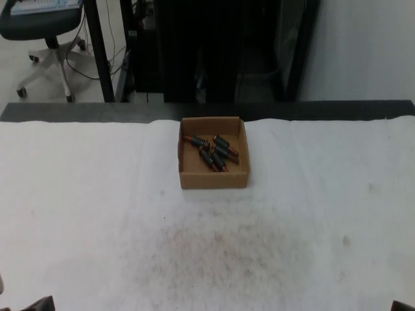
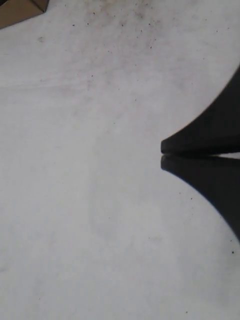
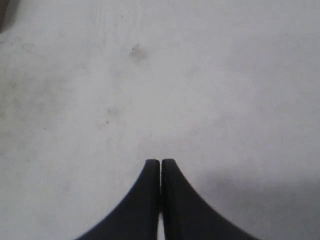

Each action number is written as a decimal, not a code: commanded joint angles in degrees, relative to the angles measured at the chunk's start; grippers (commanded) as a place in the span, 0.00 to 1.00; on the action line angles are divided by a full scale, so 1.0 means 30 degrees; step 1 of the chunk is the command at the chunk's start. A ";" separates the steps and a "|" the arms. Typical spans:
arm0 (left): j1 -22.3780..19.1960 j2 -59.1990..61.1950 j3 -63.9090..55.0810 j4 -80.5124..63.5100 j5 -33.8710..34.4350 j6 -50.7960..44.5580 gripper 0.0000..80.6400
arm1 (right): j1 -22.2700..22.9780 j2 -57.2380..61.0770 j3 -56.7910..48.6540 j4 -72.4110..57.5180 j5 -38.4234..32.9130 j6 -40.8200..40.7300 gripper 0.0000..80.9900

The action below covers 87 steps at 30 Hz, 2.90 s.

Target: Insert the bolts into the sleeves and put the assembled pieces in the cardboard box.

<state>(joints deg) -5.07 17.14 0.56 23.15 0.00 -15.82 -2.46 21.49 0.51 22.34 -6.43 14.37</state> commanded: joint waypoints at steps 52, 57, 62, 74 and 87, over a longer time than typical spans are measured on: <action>-0.0058 -0.5712 -0.0187 -0.0931 -0.0128 -0.0110 0.00 | 0.0036 -0.7162 -0.0171 -0.1982 0.0070 0.0066 0.01; -0.0058 -0.5712 -0.0187 -0.0931 -0.0128 -0.0110 0.00 | 0.0036 -0.7162 -0.0171 -0.1982 0.0070 0.0066 0.01; -0.0058 -0.5712 -0.0187 -0.0931 -0.0128 0.0239 0.00 | 0.0036 -0.7162 -0.0171 -0.1980 0.0261 -0.0038 0.01; -0.0058 -0.5712 -0.0187 0.3202 -0.0128 0.5273 0.00 | 0.0036 -0.7162 -0.0171 0.1964 0.4029 -0.3240 0.01; -0.0058 -0.5712 -0.0187 0.3204 -0.0128 0.5439 0.00 | 0.0036 -0.7162 -0.0171 0.3298 0.4029 -0.3372 0.01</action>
<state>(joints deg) -5.07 -0.04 0.56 32.91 0.00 0.33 -2.46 0.00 0.51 32.34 5.35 4.74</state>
